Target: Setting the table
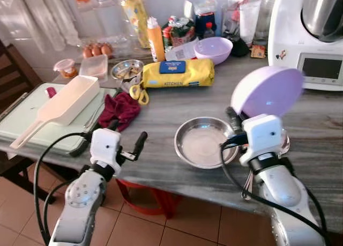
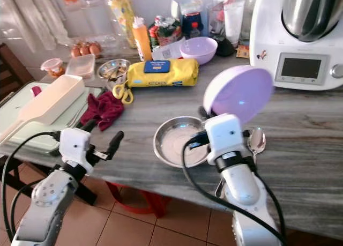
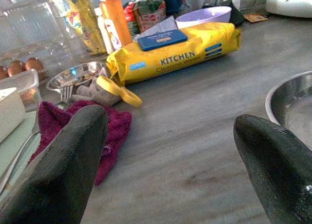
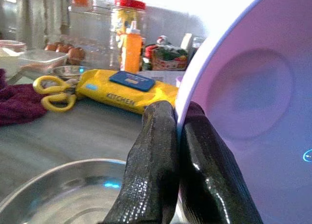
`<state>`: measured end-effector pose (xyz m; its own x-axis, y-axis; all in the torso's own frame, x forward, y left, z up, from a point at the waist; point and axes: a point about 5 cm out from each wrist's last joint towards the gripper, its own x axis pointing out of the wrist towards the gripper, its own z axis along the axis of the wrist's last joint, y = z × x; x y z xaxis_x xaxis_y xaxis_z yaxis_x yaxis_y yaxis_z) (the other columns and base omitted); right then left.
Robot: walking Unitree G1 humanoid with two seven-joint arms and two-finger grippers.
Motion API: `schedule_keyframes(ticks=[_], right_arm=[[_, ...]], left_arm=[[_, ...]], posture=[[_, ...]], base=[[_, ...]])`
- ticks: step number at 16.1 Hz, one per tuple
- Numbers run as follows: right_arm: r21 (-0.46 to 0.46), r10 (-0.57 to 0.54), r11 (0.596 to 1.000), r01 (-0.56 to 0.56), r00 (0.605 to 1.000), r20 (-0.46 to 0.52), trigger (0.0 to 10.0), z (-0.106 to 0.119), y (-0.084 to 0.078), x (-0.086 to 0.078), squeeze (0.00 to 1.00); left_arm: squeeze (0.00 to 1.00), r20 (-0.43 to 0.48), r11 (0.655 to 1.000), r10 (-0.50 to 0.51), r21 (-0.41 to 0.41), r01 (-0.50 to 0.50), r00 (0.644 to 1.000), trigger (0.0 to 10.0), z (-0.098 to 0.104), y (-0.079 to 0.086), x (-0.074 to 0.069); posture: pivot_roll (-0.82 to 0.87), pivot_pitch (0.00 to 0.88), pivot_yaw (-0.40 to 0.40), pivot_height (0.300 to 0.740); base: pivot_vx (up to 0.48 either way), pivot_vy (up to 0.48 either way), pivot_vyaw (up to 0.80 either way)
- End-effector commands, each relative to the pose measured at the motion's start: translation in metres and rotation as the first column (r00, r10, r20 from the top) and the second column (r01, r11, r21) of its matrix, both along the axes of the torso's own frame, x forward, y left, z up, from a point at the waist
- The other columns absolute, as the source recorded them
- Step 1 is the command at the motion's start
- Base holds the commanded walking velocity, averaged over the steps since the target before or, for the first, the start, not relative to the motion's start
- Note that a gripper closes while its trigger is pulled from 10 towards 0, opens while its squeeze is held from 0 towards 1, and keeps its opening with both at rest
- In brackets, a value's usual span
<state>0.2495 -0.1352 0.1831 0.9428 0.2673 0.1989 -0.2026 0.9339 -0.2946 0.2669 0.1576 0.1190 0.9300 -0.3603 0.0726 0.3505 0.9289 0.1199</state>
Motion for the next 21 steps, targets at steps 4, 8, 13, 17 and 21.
schedule_keyframes(ticks=[4, 8, 13, 17, 21], right_arm=[[-0.028, 0.065, 0.997, -0.065, 0.998, -0.014, 10.0, 0.0, 0.007, -0.001, 0.0], [-0.048, 0.141, 0.988, -0.145, 0.987, -0.08, 10.0, -0.006, 0.013, 0.001, 0.0], [-0.095, 0.159, 0.982, -0.166, 0.984, -0.076, 10.0, 0.0, 0.016, 0.01, 0.0], [-0.241, 0.289, 0.923, -0.299, 0.954, -0.078, 10.0, 0.011, 0.028, 0.032, 0.0], [-0.32, 0.441, 0.831, -0.454, 0.89, -0.116, 10.0, 0.011, 0.041, 0.043, 0.0]], left_arm=[[0.0, -0.014, 0.998, -0.055, 0.019, 0.055, 0.998, 10.0, -0.004, 0.003, -0.004], [0.0, -0.029, 0.991, -0.132, 0.0, 0.132, 0.991, 10.0, -0.005, 0.002, -0.009], [0.0, -0.035, 0.992, -0.129, -0.005, 0.129, 0.991, 10.0, -0.007, 0.005, -0.012], [0.0, -0.04, 0.992, -0.125, -0.02, 0.124, 0.991, 10.0, -0.01, -0.002, -0.015], [0.0, -0.038, 0.993, -0.112, -0.029, 0.111, 0.993, 10.0, -0.01, -0.004, -0.015]], posture=[[-0.12, 0.107, 0.141, 0.74], [-0.11, 0.117, 0.137, 0.74], [-0.1, 0.125, 0.123, 0.74], [-0.1, 0.126, 0.106, 0.74], [-0.09, 0.127, 0.092, 0.74]], base=[[0.0, 0.0, 0.0], [0.0, 0.0, 0.0], [0.0, 0.0, 0.0], [0.0, 0.0, 0.0], [0.0, 0.0, 0.0]])
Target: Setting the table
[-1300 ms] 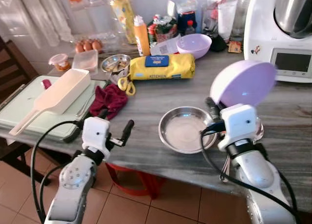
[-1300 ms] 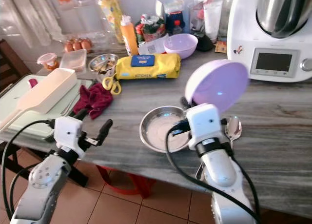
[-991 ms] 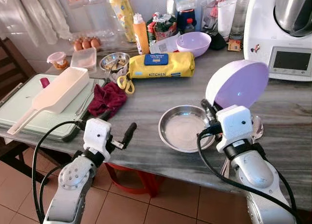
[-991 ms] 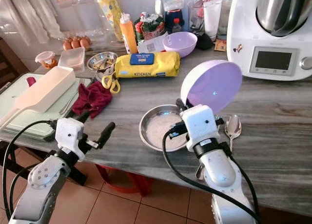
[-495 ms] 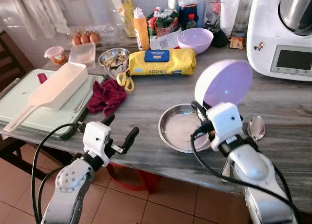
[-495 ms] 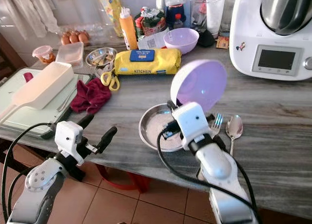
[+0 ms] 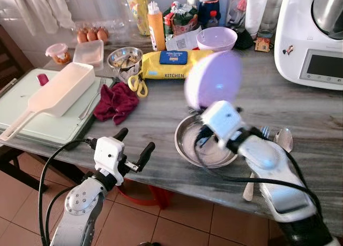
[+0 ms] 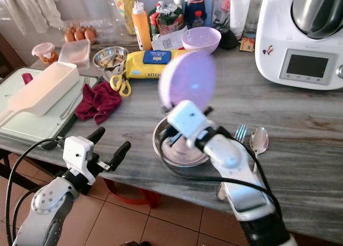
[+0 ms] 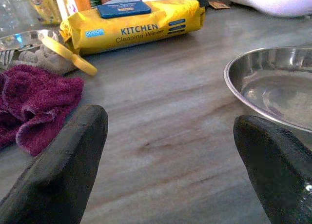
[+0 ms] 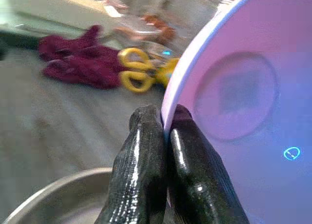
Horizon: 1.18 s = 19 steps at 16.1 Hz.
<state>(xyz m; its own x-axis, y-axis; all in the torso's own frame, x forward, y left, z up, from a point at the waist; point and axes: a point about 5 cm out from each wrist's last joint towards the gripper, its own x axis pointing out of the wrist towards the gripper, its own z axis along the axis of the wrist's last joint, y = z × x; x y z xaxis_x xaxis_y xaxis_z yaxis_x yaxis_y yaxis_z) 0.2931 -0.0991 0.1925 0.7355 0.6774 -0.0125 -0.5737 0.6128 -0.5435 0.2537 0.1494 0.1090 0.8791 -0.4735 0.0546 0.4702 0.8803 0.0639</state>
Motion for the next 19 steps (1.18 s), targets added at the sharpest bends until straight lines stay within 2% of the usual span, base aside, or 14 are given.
schedule_keyframes(ticks=[1, 2, 3, 5, 6, 9, 14, 15, 19], right_arm=[[-0.025, 0.056, 0.998, -0.056, 0.998, 0.01, 10.0, 0.002, 0.006, 0.0, 0.0], [-0.069, 0.127, 0.989, -0.129, 0.991, -0.032, 10.0, -0.001, 0.009, 0.003, 0.0], [-0.078, 0.144, 0.986, -0.147, 0.989, -0.044, 10.0, -0.001, 0.01, 0.004, 0.0], [-0.168, 0.227, 0.957, -0.235, 0.972, -0.067, 10.0, -0.007, 0.013, 0.012, 0.0], [-0.176, 0.249, 0.95, -0.259, 0.965, -0.08, 10.0, -0.007, 0.013, 0.014, 0.0], [-0.222, 0.262, 0.935, -0.276, 0.961, -0.092, 10.0, -0.008, 0.008, 0.019, 0.0], [-0.343, 0.304, 0.875, -0.341, 0.94, -0.157, 10.0, -0.019, -0.003, 0.026, 0.0], [-0.37, 0.317, 0.859, -0.353, 0.935, -0.156, 10.0, -0.023, -0.004, 0.026, 0.0], [-0.393, 0.341, 0.844, -0.364, 0.931, -0.129, 10.0, -0.025, -0.003, 0.028, 0.0]], left_arm=[[0.0, 0.001, 1.0, 0.017, 0.017, -0.017, 1.0, 10.0, 0.0, 0.003, -0.002], [0.0, -0.004, 1.0, 0.017, 0.013, -0.017, 1.0, 10.0, -0.002, 0.001, -0.004], [0.0, -0.006, 1.0, 0.017, 0.012, -0.017, 1.0, 10.0, -0.002, 0.001, -0.005], [0.0, -0.011, 1.0, 0.003, 0.01, -0.003, 1.0, 10.0, -0.003, 0.0, -0.007], [0.0, -0.011, 1.0, 0.002, 0.013, -0.002, 1.0, 10.0, -0.003, 0.001, -0.006], [0.0, -0.008, 1.0, 0.009, 0.02, -0.008, 1.0, 10.0, -0.002, 0.004, -0.004], [0.0, -0.018, 1.0, -0.002, 0.015, 0.002, 1.0, 10.0, -0.004, -0.002, -0.007], [0.0, -0.019, 1.0, 0.0, 0.016, 0.0, 1.0, 10.0, -0.005, -0.002, -0.006], [0.0, -0.023, 1.0, 0.004, 0.016, -0.004, 1.0, 10.0, -0.005, -0.002, -0.006]], posture=[[-0.09, 0.127, 0.091, 0.74], [-0.09, 0.129, 0.09, 0.74], [-0.09, 0.129, 0.09, 0.74], [-0.09, 0.13, 0.087, 0.74], [-0.09, 0.13, 0.087, 0.74], [-0.08, 0.132, 0.089, 0.74], [-0.08, 0.131, 0.088, 0.74], [-0.08, 0.13, 0.087, 0.74], [-0.08, 0.129, 0.088, 0.74]], base=[[0.0, 0.0, 0.0], [0.0, 0.0, 0.0], [0.0, 0.0, 0.0], [0.0, 0.0, 0.0], [0.0, 0.0, 0.0], [0.0, 0.0, 0.0], [0.0, 0.0, 0.0], [0.0, 0.0, 0.0], [0.0, 0.0, 0.0]])
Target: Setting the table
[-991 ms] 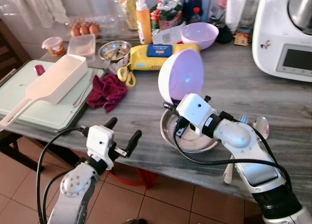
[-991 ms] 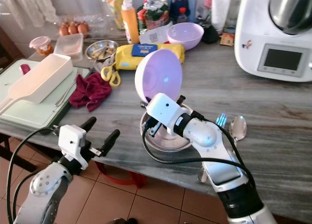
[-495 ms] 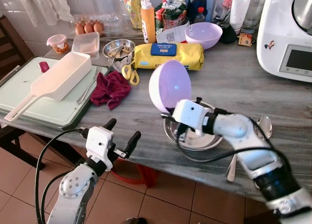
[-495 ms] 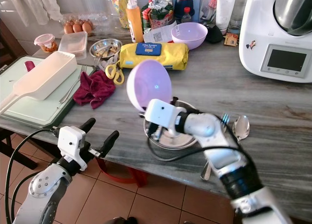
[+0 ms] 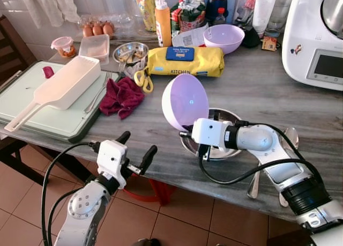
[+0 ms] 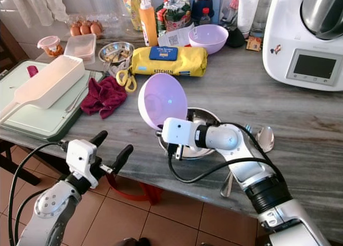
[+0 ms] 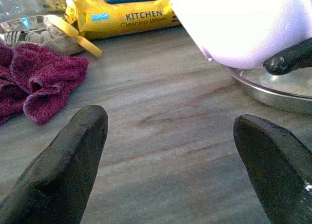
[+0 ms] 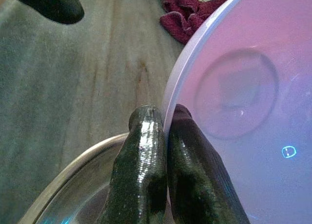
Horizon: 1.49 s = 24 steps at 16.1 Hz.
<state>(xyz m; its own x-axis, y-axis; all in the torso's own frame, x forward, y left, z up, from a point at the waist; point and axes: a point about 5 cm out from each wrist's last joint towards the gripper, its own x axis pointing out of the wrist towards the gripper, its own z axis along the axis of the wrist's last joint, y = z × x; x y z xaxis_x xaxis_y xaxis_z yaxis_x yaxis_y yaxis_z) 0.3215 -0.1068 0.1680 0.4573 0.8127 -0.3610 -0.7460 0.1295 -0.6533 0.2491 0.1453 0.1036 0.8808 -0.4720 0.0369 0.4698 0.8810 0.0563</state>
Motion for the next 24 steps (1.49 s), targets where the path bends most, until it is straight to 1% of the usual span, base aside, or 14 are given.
schedule_keyframes(ticks=[1, 3, 6, 10, 13, 14, 16, 19, 24], right_arm=[[-0.023, 0.03, 0.999, -0.029, 0.999, 0.017, 10.0, 0.0, 0.004, 0.001, 0.0], [-0.028, 0.026, 0.999, -0.024, 0.998, 0.059, 10.0, 0.008, 0.005, 0.009, 0.0], [-0.034, 0.032, 0.999, -0.029, 0.997, 0.071, 10.0, 0.011, 0.005, 0.013, 0.0], [-0.058, 0.058, 0.997, -0.051, 0.992, 0.115, 10.0, 0.022, 0.007, 0.021, 0.0], [-0.032, 0.057, 0.998, -0.053, 0.988, 0.14, 10.0, 0.032, 0.009, 0.026, 0.0], [-0.024, 0.051, 0.999, -0.048, 0.99, 0.133, 10.0, 0.033, 0.009, 0.029, 0.0], [-0.036, 0.049, 0.998, -0.045, 0.99, 0.131, 10.0, 0.03, 0.007, 0.033, 0.0], [-0.039, 0.068, 0.997, -0.063, 0.987, 0.145, 10.0, 0.025, 0.01, 0.035, 0.0], [-0.037, 0.082, 0.996, -0.078, 0.989, 0.126, 10.0, 0.008, 0.018, 0.035, 0.0]], left_arm=[[0.0, -0.005, 1.0, 0.003, 0.014, -0.003, 1.0, 10.0, 0.0, 0.002, -0.002], [0.0, -0.006, 1.0, 0.003, 0.014, -0.002, 1.0, 10.0, -0.001, 0.002, -0.002], [0.0, -0.008, 1.0, 0.002, 0.016, -0.002, 1.0, 10.0, -0.001, 0.001, -0.002], [0.0, -0.013, 1.0, 0.004, 0.015, -0.004, 1.0, 10.0, -0.001, 0.0, -0.003], [0.0, -0.014, 1.0, 0.01, 0.015, -0.01, 1.0, 10.0, -0.001, 0.0, -0.003], [0.0, -0.015, 1.0, 0.011, 0.014, -0.01, 1.0, 10.0, -0.001, 0.0, -0.003], [0.0, -0.018, 1.0, 0.009, 0.014, -0.008, 1.0, 10.0, -0.001, -0.001, -0.004], [0.0, -0.025, 1.0, 0.008, 0.017, -0.007, 1.0, 10.0, -0.002, -0.001, -0.006], [0.0, -0.035, 1.0, 0.01, 0.027, -0.009, 0.999, 10.0, -0.002, 0.001, -0.008]], posture=[[-0.08, 0.129, 0.088, 0.74], [-0.08, 0.128, 0.088, 0.74], [-0.07, 0.127, 0.089, 0.74], [-0.07, 0.125, 0.083, 0.74], [-0.07, 0.124, 0.082, 0.74], [-0.07, 0.126, 0.081, 0.74], [-0.06, 0.126, 0.082, 0.74], [-0.05, 0.131, 0.083, 0.74], [-0.03, 0.137, 0.086, 0.74]], base=[[0.0, 0.0, 0.0], [0.0, 0.0, 0.0], [0.0, 0.0, 0.0], [0.0, 0.0, 0.0], [0.0, 0.0, 0.0], [0.0, 0.0, 0.0], [0.0, 0.0, 0.0], [0.0, 0.0, 0.0], [0.0, 0.0, 0.0]])
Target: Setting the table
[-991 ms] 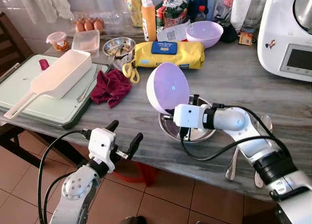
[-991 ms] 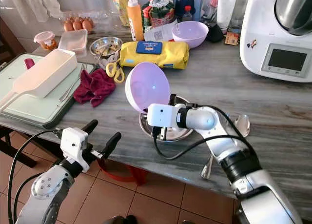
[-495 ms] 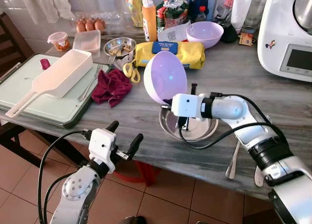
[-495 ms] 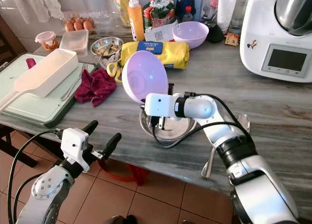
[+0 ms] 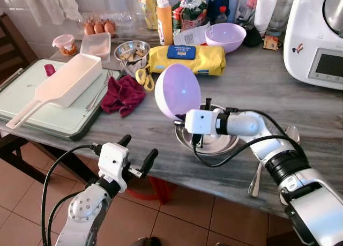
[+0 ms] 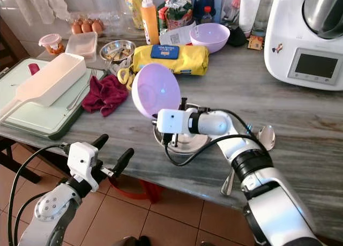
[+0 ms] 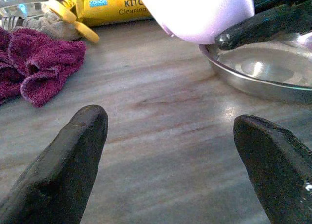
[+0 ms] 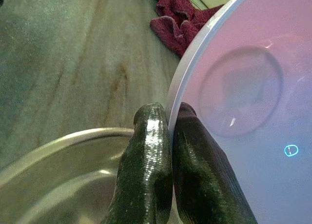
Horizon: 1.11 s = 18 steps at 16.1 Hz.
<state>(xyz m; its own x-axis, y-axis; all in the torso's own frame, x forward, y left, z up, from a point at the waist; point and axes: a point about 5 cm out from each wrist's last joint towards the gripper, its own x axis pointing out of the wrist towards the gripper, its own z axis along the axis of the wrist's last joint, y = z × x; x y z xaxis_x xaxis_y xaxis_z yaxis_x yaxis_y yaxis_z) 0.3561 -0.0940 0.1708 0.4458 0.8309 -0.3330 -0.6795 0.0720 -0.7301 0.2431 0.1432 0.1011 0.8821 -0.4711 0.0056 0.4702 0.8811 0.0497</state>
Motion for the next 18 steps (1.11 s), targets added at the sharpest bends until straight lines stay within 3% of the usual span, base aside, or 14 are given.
schedule_keyframes(ticks=[1, 4, 6, 7, 18], right_arm=[[-0.009, 0.022, 1.0, -0.022, 1.0, 0.02, 10.0, 0.003, 0.006, 0.001, 0.0], [0.0, 0.034, 0.999, -0.034, 0.999, -0.031, 10.0, -0.003, 0.004, 0.0, 0.0], [0.001, 0.04, 0.999, -0.04, 0.998, -0.042, 10.0, -0.005, 0.004, 0.0, 0.76], [-0.001, 0.044, 0.999, -0.045, 0.998, -0.047, 10.0, -0.005, 0.003, 0.0, 1.0], [-0.005, 0.032, 0.999, -0.032, 0.999, 0.02, 10.0, 0.002, -0.006, 0.001, 1.0]], left_arm=[[0.0, -0.006, 1.0, 0.007, 0.019, -0.007, 1.0, 10.0, 0.0, 0.003, -0.003], [0.0, -0.008, 1.0, 0.007, 0.02, -0.006, 1.0, 10.0, 0.0, 0.003, -0.003], [0.0, -0.008, 1.0, 0.008, 0.019, -0.008, 1.0, 10.0, 0.0, 0.003, -0.002], [0.0, -0.006, 1.0, 0.008, 0.017, -0.008, 1.0, 10.0, 0.001, 0.002, -0.001], [0.0, -0.005, 1.0, 0.003, 0.016, -0.003, 1.0, 10.0, 0.001, 0.002, 0.0]], posture=[[-0.03, 0.136, 0.086, 0.74], [-0.03, 0.134, 0.083, 0.74], [-0.03, 0.133, 0.083, 0.74], [-0.03, 0.131, 0.083, 0.74], [-0.04, 0.123, 0.09, 0.74]], base=[[0.0, 0.0, 0.0], [0.0, 0.0, 0.0], [0.0, 0.0, 0.0], [0.0, 0.0, 0.0], [0.0, 0.0, 0.0]])
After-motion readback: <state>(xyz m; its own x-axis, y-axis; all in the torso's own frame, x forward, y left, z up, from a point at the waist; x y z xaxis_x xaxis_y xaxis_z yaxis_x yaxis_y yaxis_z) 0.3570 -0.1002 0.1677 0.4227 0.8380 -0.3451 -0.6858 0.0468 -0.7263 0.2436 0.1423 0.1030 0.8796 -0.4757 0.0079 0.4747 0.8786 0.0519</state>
